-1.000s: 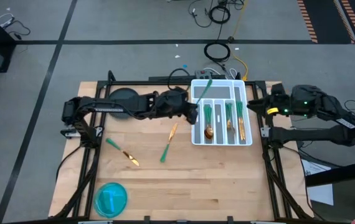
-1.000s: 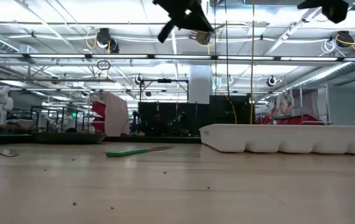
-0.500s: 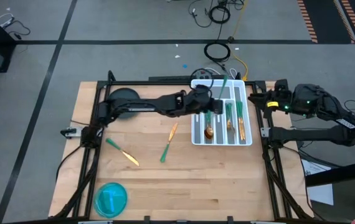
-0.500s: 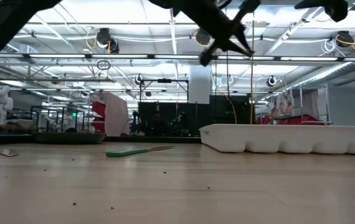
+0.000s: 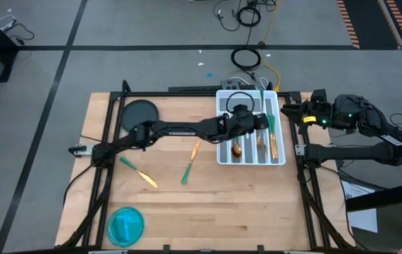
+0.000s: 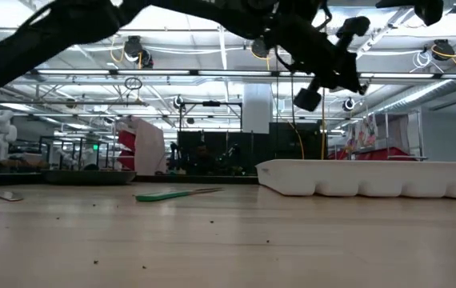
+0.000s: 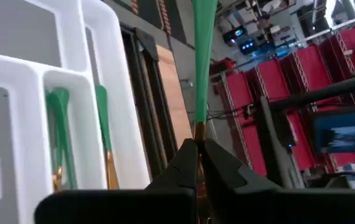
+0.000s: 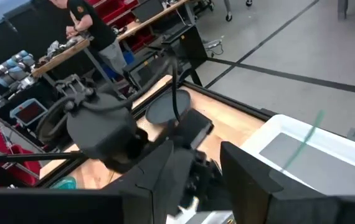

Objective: Sort silverware
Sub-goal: Put the green fork into the silverware tray

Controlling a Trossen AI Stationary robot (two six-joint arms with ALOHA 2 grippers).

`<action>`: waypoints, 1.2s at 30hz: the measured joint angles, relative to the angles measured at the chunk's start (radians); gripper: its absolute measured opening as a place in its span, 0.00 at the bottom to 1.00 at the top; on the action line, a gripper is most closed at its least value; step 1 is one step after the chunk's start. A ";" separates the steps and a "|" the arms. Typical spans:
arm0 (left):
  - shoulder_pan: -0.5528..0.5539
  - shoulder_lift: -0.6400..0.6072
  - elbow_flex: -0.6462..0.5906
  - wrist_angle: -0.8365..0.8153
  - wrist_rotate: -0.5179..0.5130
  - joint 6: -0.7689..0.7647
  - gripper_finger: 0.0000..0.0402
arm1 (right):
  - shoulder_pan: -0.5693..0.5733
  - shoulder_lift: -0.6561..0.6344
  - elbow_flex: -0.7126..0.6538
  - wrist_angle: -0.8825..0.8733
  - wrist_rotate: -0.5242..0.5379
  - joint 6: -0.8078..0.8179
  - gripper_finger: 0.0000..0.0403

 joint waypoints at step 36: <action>-0.064 -0.065 0.043 -0.291 -0.131 0.182 0.02 | -0.157 0.163 -0.146 -0.110 0.184 0.123 0.31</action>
